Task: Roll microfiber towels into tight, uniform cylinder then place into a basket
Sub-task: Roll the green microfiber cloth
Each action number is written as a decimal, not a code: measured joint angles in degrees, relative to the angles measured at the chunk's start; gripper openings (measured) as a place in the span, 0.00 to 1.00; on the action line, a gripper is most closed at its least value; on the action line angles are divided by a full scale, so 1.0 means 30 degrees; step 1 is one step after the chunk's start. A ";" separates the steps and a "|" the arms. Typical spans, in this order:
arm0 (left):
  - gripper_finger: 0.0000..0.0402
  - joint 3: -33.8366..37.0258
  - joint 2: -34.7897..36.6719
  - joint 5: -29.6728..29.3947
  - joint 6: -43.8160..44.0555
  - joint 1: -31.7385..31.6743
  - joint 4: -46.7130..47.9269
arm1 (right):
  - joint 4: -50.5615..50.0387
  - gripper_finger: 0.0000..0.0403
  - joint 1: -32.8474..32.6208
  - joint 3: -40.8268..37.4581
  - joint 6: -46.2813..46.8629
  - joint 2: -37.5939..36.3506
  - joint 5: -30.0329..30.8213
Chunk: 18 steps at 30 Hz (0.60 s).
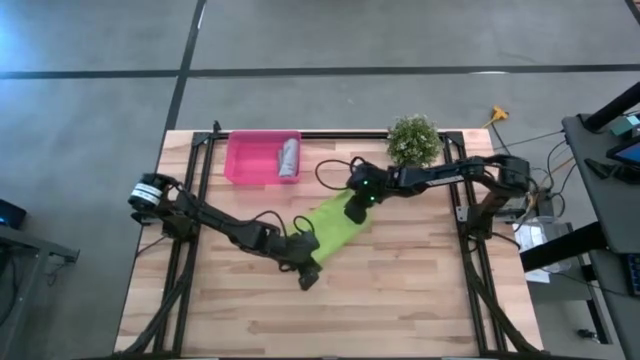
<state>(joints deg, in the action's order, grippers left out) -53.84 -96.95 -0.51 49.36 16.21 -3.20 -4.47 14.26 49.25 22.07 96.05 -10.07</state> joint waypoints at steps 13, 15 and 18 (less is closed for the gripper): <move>0.00 0.0091 0.6964 -0.2149 -0.6355 0.0002 1.0191 | 0.1060 0.43 -0.4566 0.0022 -0.1694 -0.5510 0.0887; 0.00 0.0331 0.8499 -0.3048 -0.7266 0.0000 1.1245 | 0.1817 0.43 -0.6254 0.0095 -0.3040 -0.5114 0.2483; 0.00 0.0843 1.0633 -0.4011 -0.7650 -0.0001 1.1846 | 0.1719 0.42 -0.8510 0.0863 -0.4363 -0.3759 0.5649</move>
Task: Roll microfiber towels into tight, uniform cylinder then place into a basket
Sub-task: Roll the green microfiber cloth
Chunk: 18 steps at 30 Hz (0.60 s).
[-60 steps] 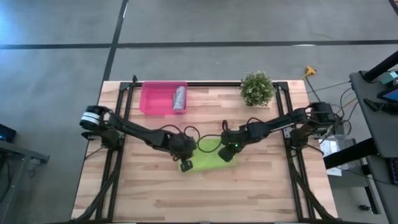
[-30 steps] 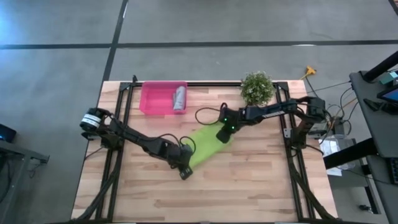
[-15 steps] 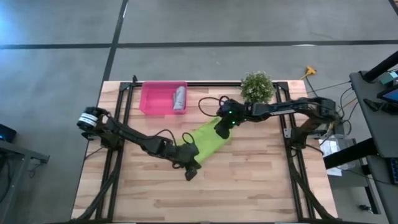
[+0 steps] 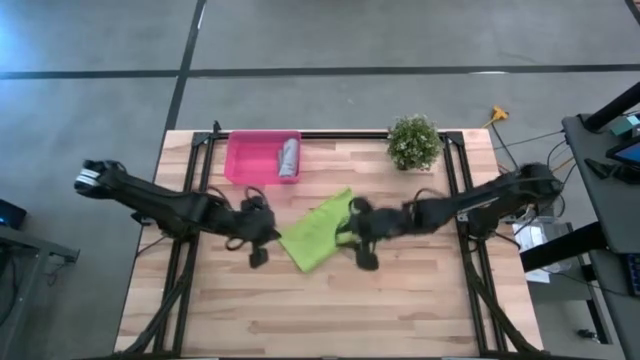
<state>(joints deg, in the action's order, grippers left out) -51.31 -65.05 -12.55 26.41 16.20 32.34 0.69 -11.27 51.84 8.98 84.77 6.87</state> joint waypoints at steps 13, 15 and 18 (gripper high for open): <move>0.00 0.2325 0.5152 -0.1574 0.0923 0.0016 0.0130 | -0.5151 0.45 -0.1995 1.0462 -0.2207 1.1170 0.1581; 0.00 0.2468 0.5352 -0.1580 0.0457 0.0016 -0.0005 | -0.6863 0.47 -0.1886 1.1833 -0.1951 1.2351 0.1578; 0.00 0.2920 0.5527 -0.1577 0.0088 0.0016 -0.0115 | -0.7892 0.50 -0.1862 1.2980 -0.1971 1.3478 0.1095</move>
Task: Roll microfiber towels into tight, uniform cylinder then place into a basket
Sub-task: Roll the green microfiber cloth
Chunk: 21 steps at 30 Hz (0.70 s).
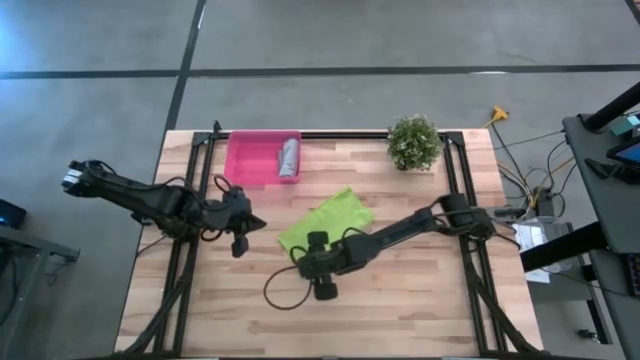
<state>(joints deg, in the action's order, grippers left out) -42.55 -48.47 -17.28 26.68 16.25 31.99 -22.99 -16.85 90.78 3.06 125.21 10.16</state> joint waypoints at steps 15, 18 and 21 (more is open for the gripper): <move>0.00 0.0665 0.0347 0.0163 -0.0070 0.0022 -0.0016 | -0.0023 0.44 0.0091 0.1012 -0.0712 0.1549 0.0689; 0.00 0.0665 0.0263 0.0168 -0.0051 0.0022 -0.0038 | 0.0032 0.39 0.0169 0.1001 -0.0627 0.1631 0.0611; 0.00 0.0665 0.0223 0.0168 -0.0044 0.0015 -0.0109 | 0.0040 0.33 0.0172 0.0998 -0.0544 0.1661 0.0462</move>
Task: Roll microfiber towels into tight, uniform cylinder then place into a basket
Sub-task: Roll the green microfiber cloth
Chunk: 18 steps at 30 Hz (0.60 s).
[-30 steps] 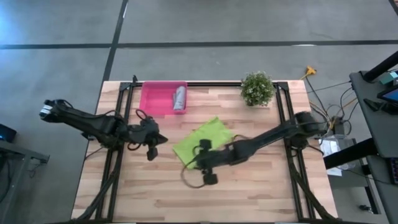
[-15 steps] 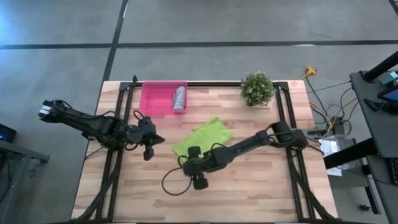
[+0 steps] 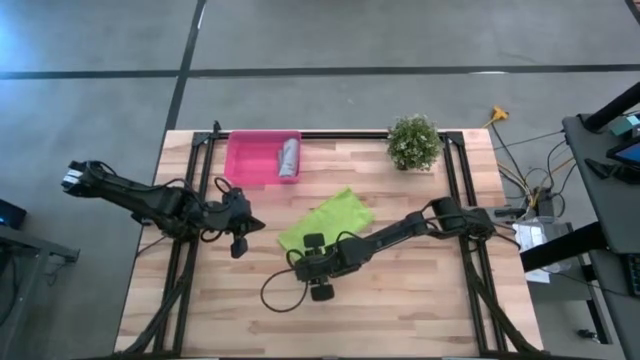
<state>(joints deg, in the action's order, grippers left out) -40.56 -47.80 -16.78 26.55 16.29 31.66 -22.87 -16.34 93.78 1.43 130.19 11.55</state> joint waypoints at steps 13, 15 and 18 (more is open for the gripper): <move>0.00 0.0194 -0.1376 0.2133 -0.1544 -0.0005 -0.2088 | -0.0383 0.03 -0.0326 0.0727 0.5497 -0.0091 -0.0202; 0.00 0.0360 -0.2055 0.3280 -0.2729 0.0096 -0.3068 | -0.0332 0.03 -0.0419 0.0938 0.6516 -0.0161 -0.0265; 0.00 0.0623 -0.3068 0.4019 -0.4060 0.0326 -0.3865 | -0.0373 0.03 -0.0607 0.0935 0.8236 -0.0423 -0.0313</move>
<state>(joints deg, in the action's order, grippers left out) -38.69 -57.00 -4.72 14.37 17.27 20.07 -23.99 -18.16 96.58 26.14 128.92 10.61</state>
